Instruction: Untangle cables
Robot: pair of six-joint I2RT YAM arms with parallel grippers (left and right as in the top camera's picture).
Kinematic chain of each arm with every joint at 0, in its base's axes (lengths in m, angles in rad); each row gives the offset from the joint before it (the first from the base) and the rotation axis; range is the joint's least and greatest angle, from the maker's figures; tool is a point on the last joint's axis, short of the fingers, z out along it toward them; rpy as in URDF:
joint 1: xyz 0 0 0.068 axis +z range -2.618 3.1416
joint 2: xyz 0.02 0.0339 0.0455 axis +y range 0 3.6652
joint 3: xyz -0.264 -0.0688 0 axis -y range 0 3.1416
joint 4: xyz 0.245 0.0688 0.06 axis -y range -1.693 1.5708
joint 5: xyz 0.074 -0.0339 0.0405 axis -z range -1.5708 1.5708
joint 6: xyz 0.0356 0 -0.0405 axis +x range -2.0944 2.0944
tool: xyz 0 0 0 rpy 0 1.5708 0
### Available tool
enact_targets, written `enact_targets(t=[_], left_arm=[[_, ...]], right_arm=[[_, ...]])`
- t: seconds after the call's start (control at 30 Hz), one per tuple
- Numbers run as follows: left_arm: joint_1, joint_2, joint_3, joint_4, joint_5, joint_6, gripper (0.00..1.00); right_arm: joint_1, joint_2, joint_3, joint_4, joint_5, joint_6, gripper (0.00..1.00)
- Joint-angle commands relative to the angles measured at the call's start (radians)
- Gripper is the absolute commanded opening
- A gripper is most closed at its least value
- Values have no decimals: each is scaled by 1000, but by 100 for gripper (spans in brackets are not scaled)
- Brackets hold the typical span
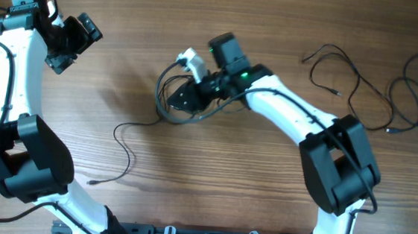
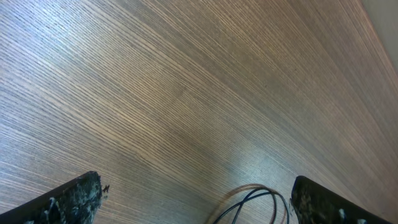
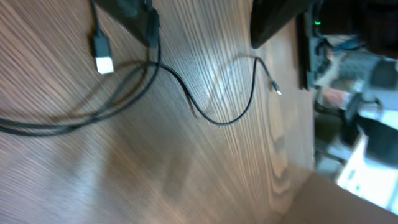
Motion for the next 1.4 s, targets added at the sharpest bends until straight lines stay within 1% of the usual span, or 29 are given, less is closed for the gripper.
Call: enact_targets(t=[0.0, 0.1, 0.17, 0.27, 0.3, 0.5, 0.63, 0.67, 0.7, 0.77, 0.87, 0.93, 1.0, 1.1, 1.13, 1.17, 1.27, 1.37], left_arm=[[-3, 15, -6, 1, 8, -2, 100], [-3, 15, -6, 1, 8, -2, 100], [-3, 15, -6, 1, 8, -2, 100], [-3, 15, -6, 1, 8, -2, 100], [-3, 15, -6, 1, 8, -2, 100], [-3, 15, -6, 1, 8, -2, 100], [-3, 15, -6, 1, 8, -2, 100], [-3, 15, -6, 1, 8, -2, 100], [-3, 15, -6, 1, 8, -2, 100], [-3, 15, -6, 1, 8, -2, 100], [-3, 15, -6, 1, 8, -2, 100], [-3, 15, -6, 1, 8, -2, 100], [-3, 15, -6, 1, 8, -2, 100], [-3, 15, -6, 1, 8, -2, 100], [-3, 15, -6, 1, 8, -2, 100], [-3, 15, -6, 1, 8, -2, 100], [-3, 15, -6, 1, 8, -2, 100], [-3, 15, -6, 1, 8, -2, 100]], right_arm=[[-50, 2, 2, -33, -33, 104, 59], [-51, 2, 2, -54, -33, 107, 61], [-24, 8, 2, -65, -9, 96, 64], [10, 16, 2, -64, 84, 96, 64], [34, 25, 2, -56, 140, 96, 64], [135, 73, 2, -5, 341, 96, 65], [173, 77, 7, -8, 402, 90, 61], [176, 77, 17, -26, 402, 78, 60], [178, 77, 52, -82, 403, 70, 60], [178, 77, 138, -212, 414, 35, 60], [179, 77, 323, -457, 498, -61, 61], [185, 77, 425, -579, 533, -108, 66], [198, 77, 472, -644, 553, -153, 70], [219, 89, 480, -665, 640, -166, 76], [228, 101, 480, -657, 642, -175, 93], [233, 109, 480, -635, 632, -180, 99], [237, 111, 480, -550, 610, -178, 100], [236, 111, 478, -494, 529, -177, 100]])
